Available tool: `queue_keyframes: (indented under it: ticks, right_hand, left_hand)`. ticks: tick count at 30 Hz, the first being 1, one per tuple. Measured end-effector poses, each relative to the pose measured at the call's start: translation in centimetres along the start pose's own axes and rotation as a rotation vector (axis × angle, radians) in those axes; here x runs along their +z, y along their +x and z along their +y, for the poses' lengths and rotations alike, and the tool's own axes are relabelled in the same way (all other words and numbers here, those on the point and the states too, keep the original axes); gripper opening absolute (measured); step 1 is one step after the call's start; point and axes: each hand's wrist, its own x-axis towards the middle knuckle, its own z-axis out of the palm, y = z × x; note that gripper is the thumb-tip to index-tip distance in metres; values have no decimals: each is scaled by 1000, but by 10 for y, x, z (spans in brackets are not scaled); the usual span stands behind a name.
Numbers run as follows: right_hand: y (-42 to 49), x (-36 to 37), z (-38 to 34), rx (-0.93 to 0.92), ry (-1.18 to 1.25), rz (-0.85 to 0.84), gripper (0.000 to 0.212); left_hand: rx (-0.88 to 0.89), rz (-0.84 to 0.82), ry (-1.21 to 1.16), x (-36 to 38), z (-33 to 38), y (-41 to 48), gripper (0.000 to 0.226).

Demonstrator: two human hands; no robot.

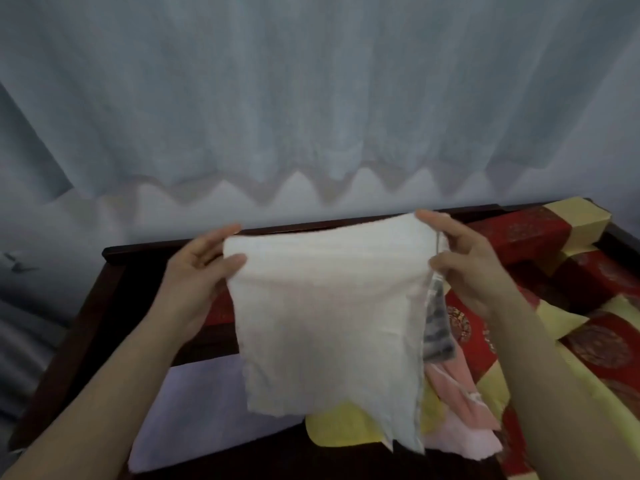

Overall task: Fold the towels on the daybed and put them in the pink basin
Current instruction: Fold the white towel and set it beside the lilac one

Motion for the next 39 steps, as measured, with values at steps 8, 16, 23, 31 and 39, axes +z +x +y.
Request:
queue_keyframes:
  ticks: [8,16,23,31,39]
  right_hand:
    - [-42,-15,36,101,-372,-10,58]
    - [-131,-18,235,606,-808,-144,34]
    - [-144,-28,245,810,-1035,-485,24]
    - [5,-33,231,437,-1020,70,9]
    - [66,-25,270,586,-954,186,48]
  left_hand:
    - [-139,-188,382,-28,-38,-30,40]
    - [-725,-351,896,-73,-228,-91,32]
    - [-876,-777,1122,-86,-256,-73,27]
    - [-452,-231,966,-48,-248,53,19]
    - [-556,17,895,-20,-303,118,49]
